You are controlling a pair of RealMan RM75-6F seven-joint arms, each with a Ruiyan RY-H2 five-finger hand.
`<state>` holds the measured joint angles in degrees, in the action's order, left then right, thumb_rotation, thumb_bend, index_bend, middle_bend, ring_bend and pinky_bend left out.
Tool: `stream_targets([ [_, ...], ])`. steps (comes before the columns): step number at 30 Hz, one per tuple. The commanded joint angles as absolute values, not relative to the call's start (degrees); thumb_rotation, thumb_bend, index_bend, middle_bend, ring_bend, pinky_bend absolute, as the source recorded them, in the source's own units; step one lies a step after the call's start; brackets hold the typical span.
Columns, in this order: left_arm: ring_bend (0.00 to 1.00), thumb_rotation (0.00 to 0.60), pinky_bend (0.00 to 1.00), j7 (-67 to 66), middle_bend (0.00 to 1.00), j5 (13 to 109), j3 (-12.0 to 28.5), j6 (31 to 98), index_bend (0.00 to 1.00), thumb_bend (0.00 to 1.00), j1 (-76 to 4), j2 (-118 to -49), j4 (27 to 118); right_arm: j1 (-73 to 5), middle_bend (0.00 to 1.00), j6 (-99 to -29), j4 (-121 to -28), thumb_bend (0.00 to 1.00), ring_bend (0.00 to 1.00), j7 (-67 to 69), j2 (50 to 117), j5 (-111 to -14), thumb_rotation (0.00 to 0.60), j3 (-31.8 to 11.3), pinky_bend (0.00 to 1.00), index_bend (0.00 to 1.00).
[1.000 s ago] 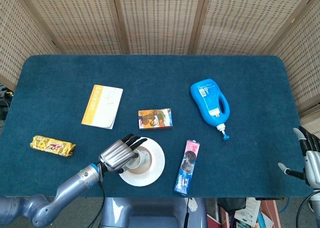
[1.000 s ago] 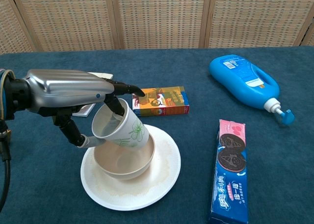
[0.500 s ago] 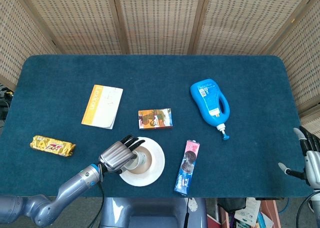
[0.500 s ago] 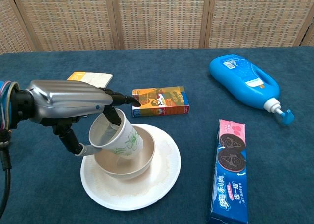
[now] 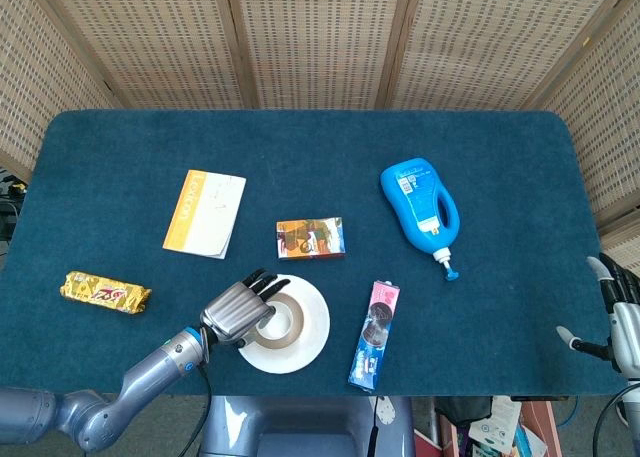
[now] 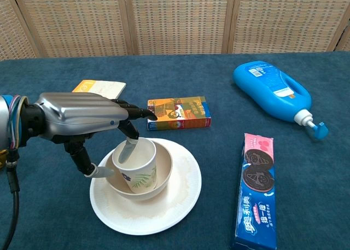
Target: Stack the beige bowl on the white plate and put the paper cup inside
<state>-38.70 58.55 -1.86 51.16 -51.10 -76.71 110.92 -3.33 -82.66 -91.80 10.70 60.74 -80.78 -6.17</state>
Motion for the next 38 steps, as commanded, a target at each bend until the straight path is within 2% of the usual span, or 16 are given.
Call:
stream_targets([
  [1,0.00,0.600,0.00,-38.23,0.00,58.78,-1.73,51.46,0.48,0.29,-51.04,-76.71,111.07,-3.30,0.00,-82.73,-91.79,0.14,0.00,10.69,60.74,-80.79,0.600,-6.18,0.00,0.00],
  [10,0.00,0.600,0.00,-32.60,0.00,62.71,1.22,55.17,0.45,0.29,-49.38,-72.32,114.31,-3.34,0.00,-82.71,-91.81,0.14,0.00,10.56,60.78,-80.85,0.600,-6.19,0.00,0.00],
  [16,0.00,0.600,0.00,-27.53,0.00,67.75,3.91,63.21,0.32,0.28,-45.15,-66.53,116.30,-3.40,0.00,-82.90,-91.91,0.14,0.00,10.18,60.92,-81.35,0.600,-6.05,0.00,0.00],
  [24,0.00,0.600,0.00,-24.64,0.00,76.10,0.92,76.12,0.17,0.25,-35.62,-66.64,112.52,-3.75,0.00,-83.36,-91.97,0.14,0.00,8.49,61.55,-83.11,0.600,-5.56,0.00,0.00],
  [34,0.00,0.600,0.00,-22.82,0.00,84.46,-5.02,91.79,0.13,0.24,-21.38,-71.11,103.55,-4.51,0.00,-83.44,-92.31,0.14,0.00,3.89,62.93,-85.32,0.600,-4.67,0.00,0.00],
  [38,0.00,0.600,0.00,-20.17,0.00,84.61,-6.39,94.94,0.11,0.23,-16.57,-72.56,100.20,-4.74,0.00,-83.52,-92.87,0.14,0.00,1.52,63.38,-85.91,0.600,-4.41,0.00,0.00],
])
